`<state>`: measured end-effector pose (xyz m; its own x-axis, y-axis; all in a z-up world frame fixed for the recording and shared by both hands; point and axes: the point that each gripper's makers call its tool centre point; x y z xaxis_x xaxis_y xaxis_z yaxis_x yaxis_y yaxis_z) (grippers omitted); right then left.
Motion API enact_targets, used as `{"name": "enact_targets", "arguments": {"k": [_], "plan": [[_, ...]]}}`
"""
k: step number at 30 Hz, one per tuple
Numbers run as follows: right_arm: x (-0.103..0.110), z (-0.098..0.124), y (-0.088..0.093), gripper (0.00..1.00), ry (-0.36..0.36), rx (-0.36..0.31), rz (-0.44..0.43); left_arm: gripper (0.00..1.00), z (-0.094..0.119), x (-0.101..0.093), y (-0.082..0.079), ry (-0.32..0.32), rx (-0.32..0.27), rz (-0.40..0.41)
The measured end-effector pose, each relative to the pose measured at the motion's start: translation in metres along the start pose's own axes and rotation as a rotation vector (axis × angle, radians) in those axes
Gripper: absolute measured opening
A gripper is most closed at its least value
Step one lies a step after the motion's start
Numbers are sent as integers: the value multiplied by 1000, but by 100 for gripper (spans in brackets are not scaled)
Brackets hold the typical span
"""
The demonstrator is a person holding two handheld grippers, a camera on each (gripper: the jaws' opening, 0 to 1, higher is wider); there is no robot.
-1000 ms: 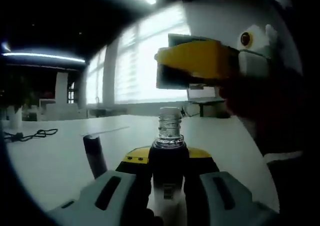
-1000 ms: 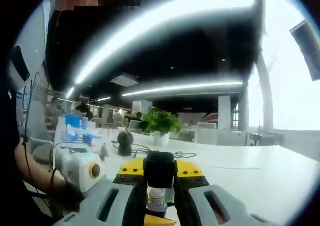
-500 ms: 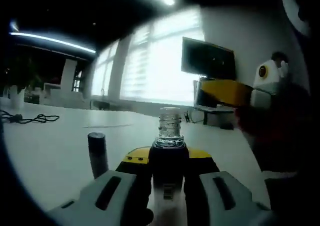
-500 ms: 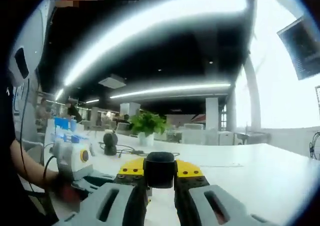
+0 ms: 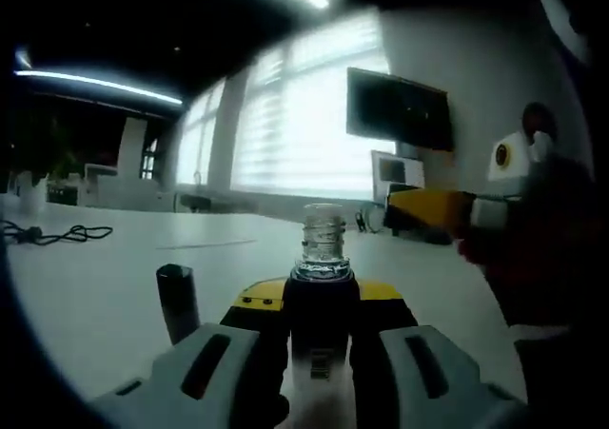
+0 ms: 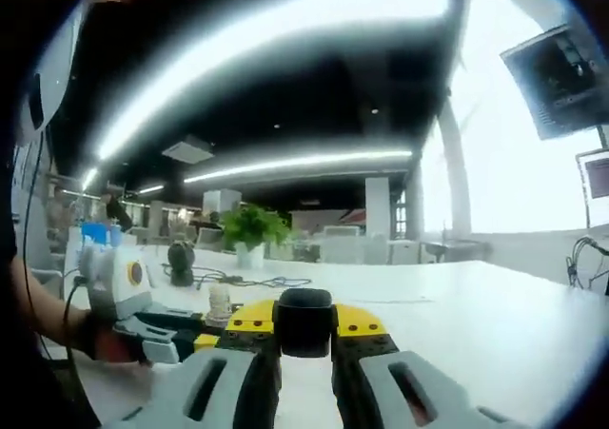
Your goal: Pick up cosmetic bottle twist off cap place on table pick up cap screw tight cap place on table
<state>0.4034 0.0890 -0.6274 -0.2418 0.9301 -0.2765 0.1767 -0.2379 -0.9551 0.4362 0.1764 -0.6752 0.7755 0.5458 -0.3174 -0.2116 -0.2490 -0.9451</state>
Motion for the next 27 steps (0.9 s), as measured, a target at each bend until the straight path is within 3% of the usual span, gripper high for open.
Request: {"name": "enact_targets", "arguments": {"k": [9,13,15,19,27], "plan": [[-18,6,31,13,56,24,14,14,-17,13,5,-67,-4,-15],[-17,9,21,13,56,-70,-28,14,-28,17,5,-75,-4,7],[-18,8,27,13,64,-46,3,14,-35,18,8,-83,11,-6],[-23,6,41,13,80,-17,-36,14,-47,20,8,-87,14,-32],[-41,7,51,13,152,-12,-132,14,-68,15,11,-72,18,-68]]}}
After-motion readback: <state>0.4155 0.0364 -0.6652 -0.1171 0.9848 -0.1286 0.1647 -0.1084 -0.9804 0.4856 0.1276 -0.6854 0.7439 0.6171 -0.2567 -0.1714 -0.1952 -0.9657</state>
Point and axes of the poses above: the point that each gripper's makers call its tool centre point, and the gripper's own axes: z roughly backward along the fingers, x roughly to its left, y roughly out of its underside, and after that the axes turned 15 degrees about z, right-handed
